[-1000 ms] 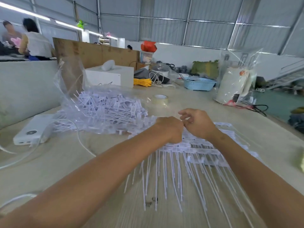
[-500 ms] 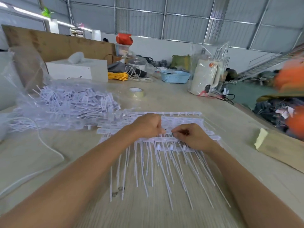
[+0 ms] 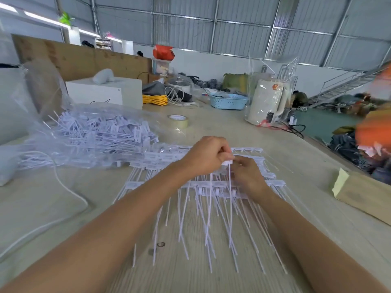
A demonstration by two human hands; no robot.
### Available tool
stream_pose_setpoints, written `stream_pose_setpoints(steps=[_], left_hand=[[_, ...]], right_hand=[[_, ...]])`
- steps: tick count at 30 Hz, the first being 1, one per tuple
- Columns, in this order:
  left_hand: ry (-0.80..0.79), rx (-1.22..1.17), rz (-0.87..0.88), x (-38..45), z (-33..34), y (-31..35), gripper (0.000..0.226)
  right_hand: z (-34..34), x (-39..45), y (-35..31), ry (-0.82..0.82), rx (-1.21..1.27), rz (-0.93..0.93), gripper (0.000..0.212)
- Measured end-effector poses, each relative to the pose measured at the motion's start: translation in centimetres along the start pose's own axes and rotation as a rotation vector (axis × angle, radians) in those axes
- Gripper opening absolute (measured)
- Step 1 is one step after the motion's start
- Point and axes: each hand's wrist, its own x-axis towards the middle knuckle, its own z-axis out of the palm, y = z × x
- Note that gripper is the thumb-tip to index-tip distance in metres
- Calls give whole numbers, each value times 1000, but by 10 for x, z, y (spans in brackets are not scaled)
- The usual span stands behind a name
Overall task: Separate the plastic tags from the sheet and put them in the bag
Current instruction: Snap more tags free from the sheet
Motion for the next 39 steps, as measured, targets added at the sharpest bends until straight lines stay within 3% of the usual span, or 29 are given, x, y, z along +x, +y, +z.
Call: stream_pose_setpoints(steps=[1, 3, 5, 7, 9, 12, 15, 17, 23, 27, 31, 35, 37, 39], left_hand=[[-1, -48, -16, 0, 1, 0, 10], [26, -105, -62, -1, 3, -3, 5], [61, -145, -103, -2, 4, -9, 6], [86, -179, -130, -4, 5, -16, 6], [71, -174, -142, -7, 6, -22, 5], [-39, -94, -171, -8, 10, -30, 15], [-167, 41, -187, -9, 16, -32, 37], [-218, 49, -201, -10, 19, -31, 37], [-152, -21, -258, -9, 17, -26, 42], [-163, -88, -287, -10, 14, -20, 47], [-169, -252, -368, -6, 6, -16, 42], [-237, -376, -414, -7, -1, -15, 42], [-239, -364, -403, -9, -2, -16, 35], [-218, -344, -382, -10, -3, -17, 28]], right_hand=[[-3, 0, -5, 17, 126, 30, 30], [-6, -1, -12, -117, 328, 77, 35], [-6, -4, -11, -294, 366, 83, 42], [-4, -4, -5, -344, 286, 25, 23], [-5, -1, 2, -261, 235, 11, 5], [-12, 3, 9, -167, 255, 50, 6], [-14, 4, 12, -177, 217, 31, 6], [-13, 3, 12, -191, 187, 9, 6], [-13, 0, 6, -257, 141, 21, 8], [-14, -5, 2, -260, 33, -70, 12], [-13, -6, -1, -202, -78, -222, 10], [-19, 0, 3, -26, -210, -283, 20], [-34, 6, 6, 82, -26, -184, 13], [-50, 10, 6, 138, 316, -4, 13]])
